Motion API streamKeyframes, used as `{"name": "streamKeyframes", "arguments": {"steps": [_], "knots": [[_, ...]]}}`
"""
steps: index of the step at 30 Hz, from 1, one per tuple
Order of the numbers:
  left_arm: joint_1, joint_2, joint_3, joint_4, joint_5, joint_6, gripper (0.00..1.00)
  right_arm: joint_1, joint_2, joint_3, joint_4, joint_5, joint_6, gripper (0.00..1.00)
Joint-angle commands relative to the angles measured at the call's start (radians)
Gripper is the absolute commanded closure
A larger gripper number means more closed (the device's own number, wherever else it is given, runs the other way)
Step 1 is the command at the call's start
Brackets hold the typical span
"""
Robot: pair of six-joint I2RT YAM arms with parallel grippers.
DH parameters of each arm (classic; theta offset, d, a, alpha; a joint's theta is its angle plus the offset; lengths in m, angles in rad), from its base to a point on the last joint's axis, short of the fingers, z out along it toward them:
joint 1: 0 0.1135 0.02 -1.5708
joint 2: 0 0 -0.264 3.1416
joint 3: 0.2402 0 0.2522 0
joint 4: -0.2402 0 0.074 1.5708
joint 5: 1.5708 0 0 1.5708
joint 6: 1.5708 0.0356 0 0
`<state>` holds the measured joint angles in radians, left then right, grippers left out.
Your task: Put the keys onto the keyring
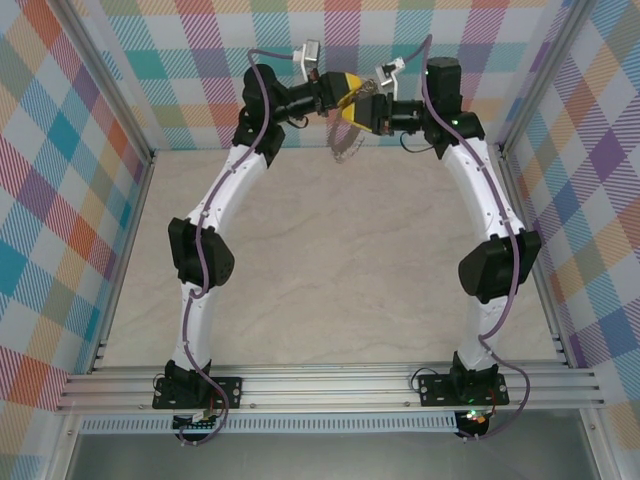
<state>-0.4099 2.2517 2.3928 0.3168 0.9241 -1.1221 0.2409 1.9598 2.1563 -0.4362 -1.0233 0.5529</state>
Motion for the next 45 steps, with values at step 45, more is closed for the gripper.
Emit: {"name": "streamKeyframes", "arguments": {"steps": [45], "knots": [[-0.006,0.008,0.035,0.109,-0.005,-0.057,1.00,-0.078,-0.087,-0.173,0.626,0.108,0.540,0.74]]}}
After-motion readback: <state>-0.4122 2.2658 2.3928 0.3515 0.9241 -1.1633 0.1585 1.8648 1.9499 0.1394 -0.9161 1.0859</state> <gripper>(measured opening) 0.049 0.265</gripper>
